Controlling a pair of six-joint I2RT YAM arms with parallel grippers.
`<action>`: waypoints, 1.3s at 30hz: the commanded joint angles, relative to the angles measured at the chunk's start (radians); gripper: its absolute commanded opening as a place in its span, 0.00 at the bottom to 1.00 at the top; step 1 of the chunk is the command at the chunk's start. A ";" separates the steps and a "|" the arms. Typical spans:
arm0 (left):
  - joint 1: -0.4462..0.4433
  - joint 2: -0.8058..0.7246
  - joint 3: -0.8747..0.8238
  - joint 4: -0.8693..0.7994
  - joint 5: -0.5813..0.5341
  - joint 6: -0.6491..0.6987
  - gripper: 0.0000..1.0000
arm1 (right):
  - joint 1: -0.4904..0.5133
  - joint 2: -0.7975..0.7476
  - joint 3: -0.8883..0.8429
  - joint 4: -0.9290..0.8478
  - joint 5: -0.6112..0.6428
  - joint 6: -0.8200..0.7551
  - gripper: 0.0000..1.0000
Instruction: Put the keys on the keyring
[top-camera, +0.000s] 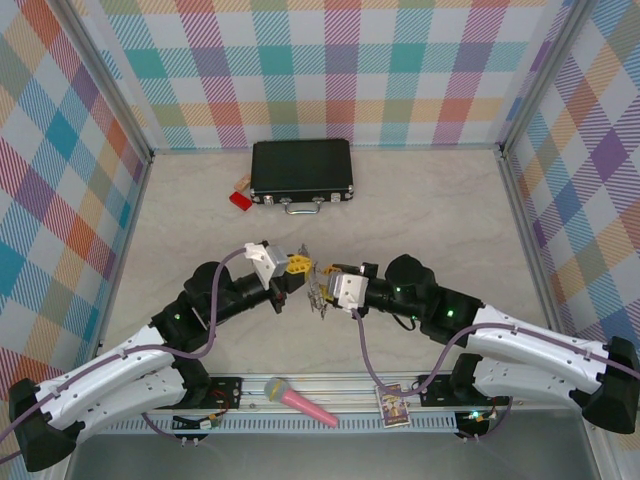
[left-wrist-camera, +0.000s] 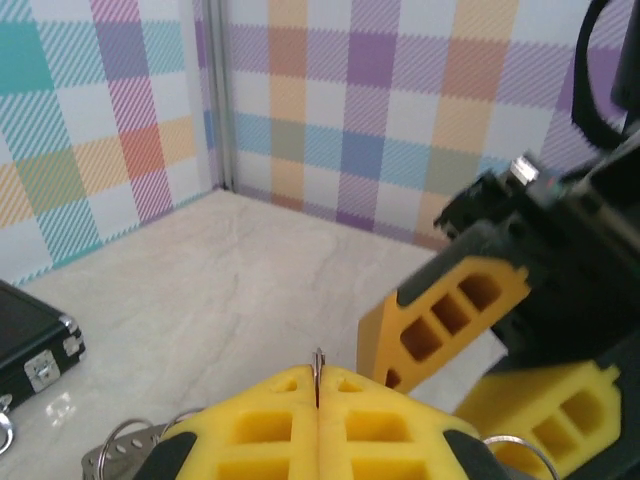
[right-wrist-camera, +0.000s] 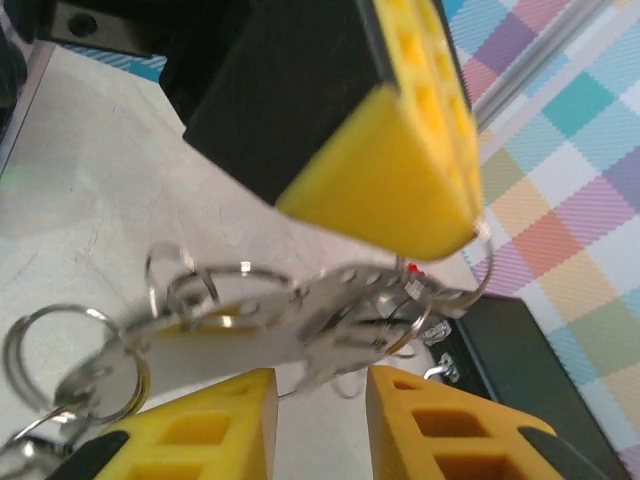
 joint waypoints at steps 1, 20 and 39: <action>-0.003 0.019 -0.010 0.166 -0.012 -0.051 0.00 | 0.005 -0.053 -0.017 0.018 0.062 0.128 0.33; 0.003 0.253 -0.084 0.551 0.018 -0.141 0.00 | -0.266 -0.211 -0.036 -0.045 0.083 0.679 0.42; 0.182 0.506 -0.081 0.929 0.324 -0.436 0.00 | -0.538 -0.040 -0.002 0.075 -0.373 0.967 0.46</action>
